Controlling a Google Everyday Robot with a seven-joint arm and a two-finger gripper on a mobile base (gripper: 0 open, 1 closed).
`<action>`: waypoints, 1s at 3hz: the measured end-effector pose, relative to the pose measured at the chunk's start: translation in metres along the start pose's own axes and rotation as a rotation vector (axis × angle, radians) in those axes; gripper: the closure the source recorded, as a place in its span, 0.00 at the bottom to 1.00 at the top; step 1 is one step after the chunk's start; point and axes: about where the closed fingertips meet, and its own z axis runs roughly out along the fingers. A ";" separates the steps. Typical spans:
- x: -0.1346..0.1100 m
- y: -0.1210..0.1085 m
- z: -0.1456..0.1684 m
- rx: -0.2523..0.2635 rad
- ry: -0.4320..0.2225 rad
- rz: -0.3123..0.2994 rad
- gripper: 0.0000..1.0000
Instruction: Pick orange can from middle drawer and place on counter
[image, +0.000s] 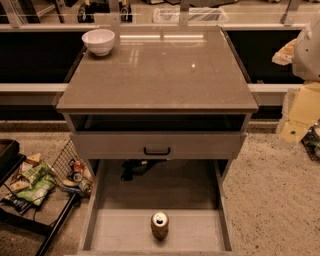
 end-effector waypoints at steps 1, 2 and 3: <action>0.000 0.000 0.000 0.000 0.000 0.000 0.00; 0.004 0.003 0.009 -0.007 -0.048 0.019 0.00; 0.011 0.021 0.068 -0.086 -0.176 0.022 0.00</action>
Offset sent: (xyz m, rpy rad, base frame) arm -0.0021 -0.0066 -0.0343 0.1532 0.0091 -0.0129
